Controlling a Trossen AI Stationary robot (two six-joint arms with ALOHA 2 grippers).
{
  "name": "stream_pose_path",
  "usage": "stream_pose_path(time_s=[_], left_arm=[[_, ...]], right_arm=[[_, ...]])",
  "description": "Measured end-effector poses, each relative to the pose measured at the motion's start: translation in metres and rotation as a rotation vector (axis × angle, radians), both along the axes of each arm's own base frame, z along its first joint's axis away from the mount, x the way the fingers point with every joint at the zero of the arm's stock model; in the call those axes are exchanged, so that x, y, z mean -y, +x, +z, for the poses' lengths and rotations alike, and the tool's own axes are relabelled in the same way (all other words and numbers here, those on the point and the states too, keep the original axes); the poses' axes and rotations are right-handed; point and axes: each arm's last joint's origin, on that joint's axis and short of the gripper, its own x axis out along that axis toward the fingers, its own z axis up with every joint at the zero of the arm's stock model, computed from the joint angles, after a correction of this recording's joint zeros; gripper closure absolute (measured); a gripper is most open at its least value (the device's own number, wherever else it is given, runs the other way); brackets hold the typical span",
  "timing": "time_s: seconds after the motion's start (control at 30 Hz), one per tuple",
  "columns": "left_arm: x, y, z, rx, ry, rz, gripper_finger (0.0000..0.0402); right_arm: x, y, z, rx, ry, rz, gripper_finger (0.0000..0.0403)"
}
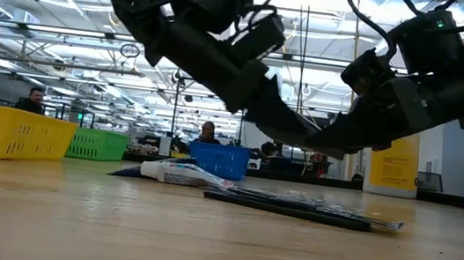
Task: Pick & Place Travel size toiletries
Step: Put the black deodorant in the green bin
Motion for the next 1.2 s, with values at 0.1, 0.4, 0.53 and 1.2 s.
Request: stream_pose_path(time_s=[0.1,0.4,0.53,1.2], left_arm=[[0.001,0.002,0.001,-0.042,-0.004,0.001,0.0036],[0.002,0.001,0.003,-0.05,-0.032,-0.004,0.0147],[0.003,0.001,0.002,-0.053,-0.034,-0.011,0.0196],[0.003,-0.076,0.059,-0.423,-0.043,0.544,0.0194]], right_arm=[[0.0,0.0,0.0,-0.005,0.0,0.0,0.021],[0.0,0.0,-0.001,-0.007,0.001,0.001,0.0203],[0.0,-0.001,-0.001,-0.016,-0.006,0.008,0.02],[0.006,-0.002,-0.004,-0.049,-0.114,-0.132,0.0079]])
